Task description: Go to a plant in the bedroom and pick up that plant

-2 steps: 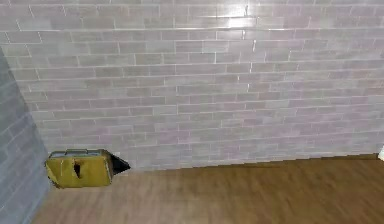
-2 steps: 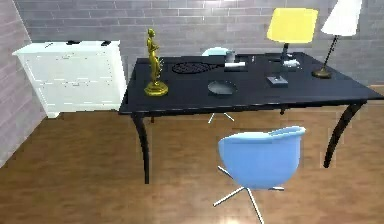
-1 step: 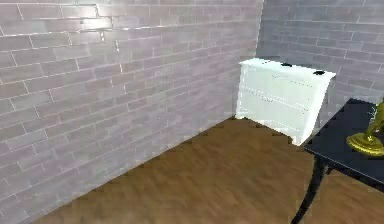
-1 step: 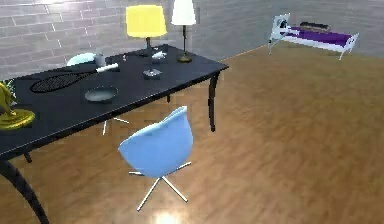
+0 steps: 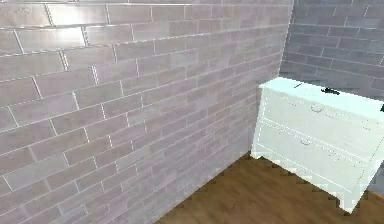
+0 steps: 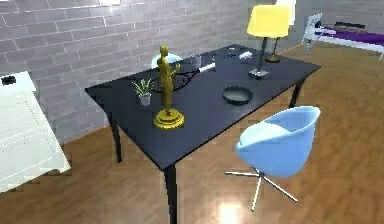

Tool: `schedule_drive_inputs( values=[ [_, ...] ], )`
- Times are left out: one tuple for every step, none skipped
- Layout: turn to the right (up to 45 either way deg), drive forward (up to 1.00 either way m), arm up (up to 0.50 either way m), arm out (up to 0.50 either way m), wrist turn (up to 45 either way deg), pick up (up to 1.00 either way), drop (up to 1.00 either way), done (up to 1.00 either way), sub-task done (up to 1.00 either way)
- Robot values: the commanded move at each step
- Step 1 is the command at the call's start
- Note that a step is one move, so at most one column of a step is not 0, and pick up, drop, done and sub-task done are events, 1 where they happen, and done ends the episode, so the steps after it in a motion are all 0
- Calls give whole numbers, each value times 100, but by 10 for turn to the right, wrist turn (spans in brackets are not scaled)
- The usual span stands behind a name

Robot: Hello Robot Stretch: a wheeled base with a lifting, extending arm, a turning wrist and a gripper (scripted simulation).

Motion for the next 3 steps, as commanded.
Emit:
schedule_drive_inputs(
  values=[
    [330,0,0,0,0,0,0,0,0],
    [0,5,0,0,0,0,0,0,0],
    [-390,0,0,0,0,0,0,0,0]
  ],
)
